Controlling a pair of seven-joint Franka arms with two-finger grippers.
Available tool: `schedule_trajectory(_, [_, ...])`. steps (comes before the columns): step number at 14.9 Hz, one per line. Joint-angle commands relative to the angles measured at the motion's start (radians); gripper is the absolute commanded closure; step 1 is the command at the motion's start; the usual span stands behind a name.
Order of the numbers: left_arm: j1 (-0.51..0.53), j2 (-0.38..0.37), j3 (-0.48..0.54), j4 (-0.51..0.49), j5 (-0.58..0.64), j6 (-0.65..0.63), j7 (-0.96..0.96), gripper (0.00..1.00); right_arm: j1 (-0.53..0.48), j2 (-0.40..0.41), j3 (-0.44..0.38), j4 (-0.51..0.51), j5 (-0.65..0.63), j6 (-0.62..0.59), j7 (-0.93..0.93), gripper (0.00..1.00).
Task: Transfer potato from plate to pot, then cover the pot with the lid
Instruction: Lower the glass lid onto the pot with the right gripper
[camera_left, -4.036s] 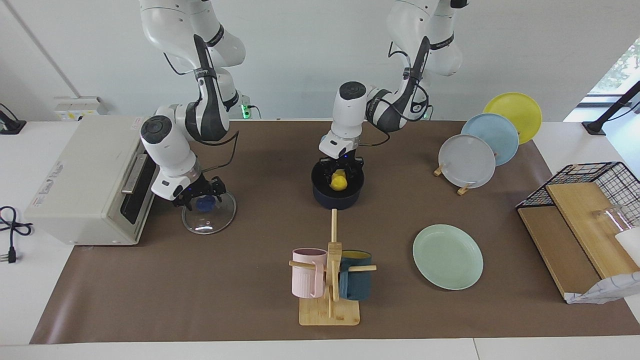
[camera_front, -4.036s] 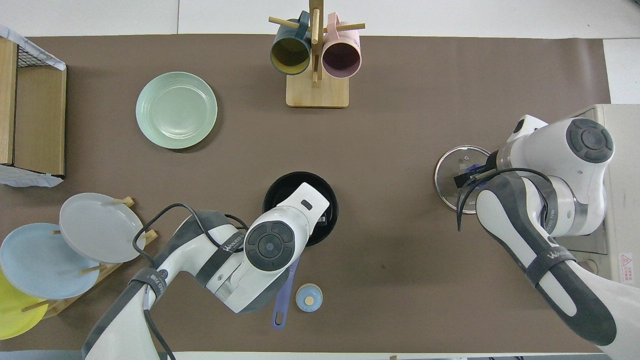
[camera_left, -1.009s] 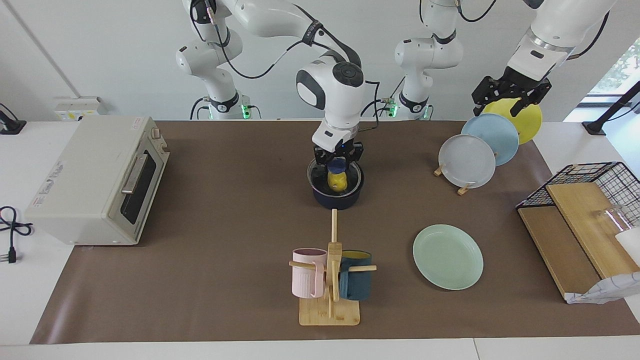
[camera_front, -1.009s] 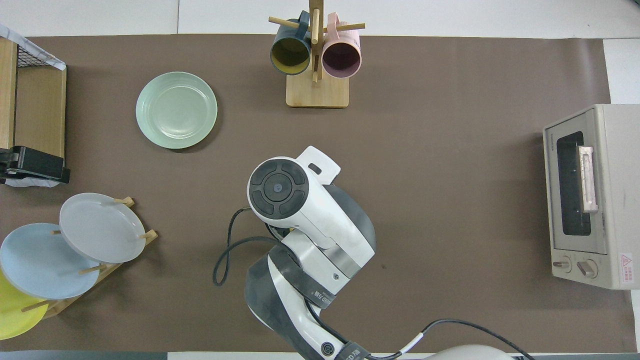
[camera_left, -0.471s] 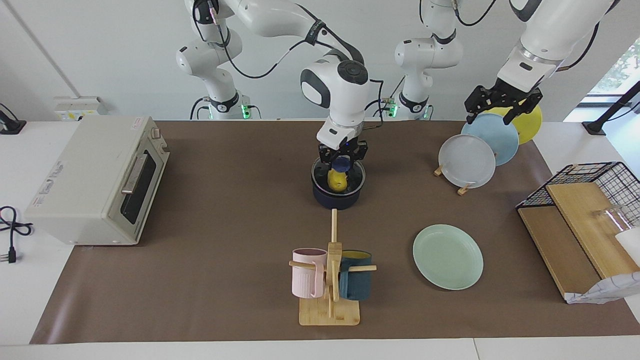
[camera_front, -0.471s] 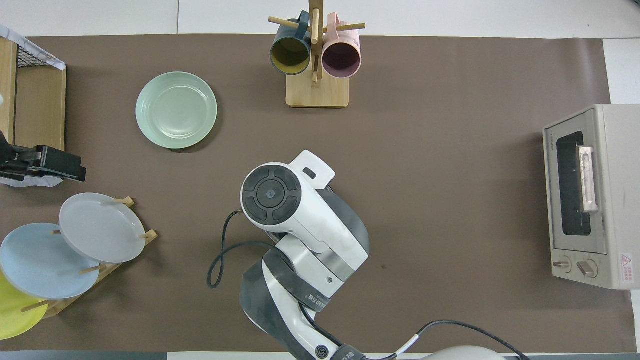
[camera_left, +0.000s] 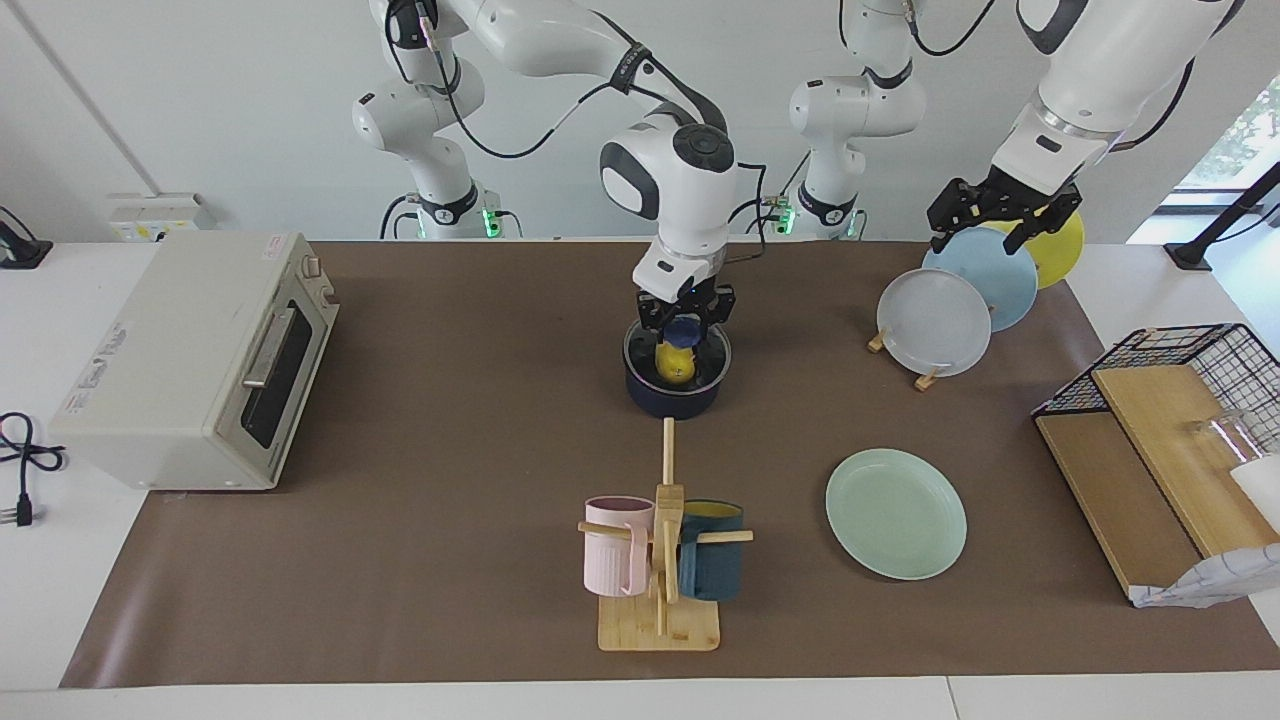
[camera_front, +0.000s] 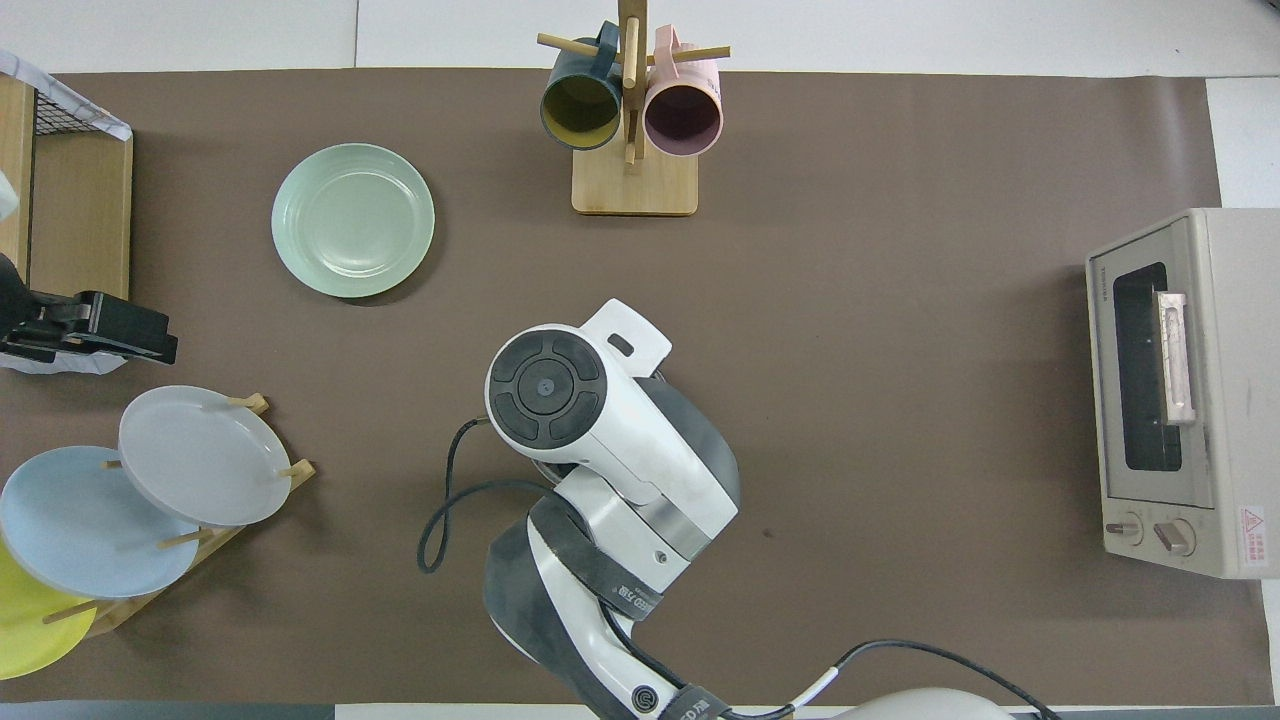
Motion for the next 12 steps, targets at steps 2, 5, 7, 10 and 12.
schedule_trajectory(2, [0.004, -0.009, 0.0, -0.011, -0.009, 0.025, 0.006, 0.0, -0.001, -0.01, 0.002, -0.044, 0.007, 0.057, 0.016, 0.97])
schedule_trajectory(5, [0.007, -0.011, 0.0, -0.014, -0.008, 0.027, 0.007, 0.0, -0.001, -0.015, 0.002, -0.064, 0.007, 0.08, 0.016, 0.95])
schedule_trajectory(7, [0.013, -0.012, 0.0, -0.013, -0.009, 0.028, 0.007, 0.0, -0.001, -0.015, 0.002, -0.065, 0.007, 0.08, 0.016, 0.86])
schedule_trajectory(10, [0.015, -0.012, -0.001, -0.013, -0.009, 0.028, 0.007, 0.0, -0.001, -0.017, 0.0, -0.067, 0.006, 0.08, 0.014, 0.25])
schedule_trajectory(12, [0.015, -0.012, -0.001, -0.013, -0.009, 0.028, 0.006, 0.0, -0.004, -0.017, 0.002, -0.067, 0.004, 0.081, 0.008, 0.0])
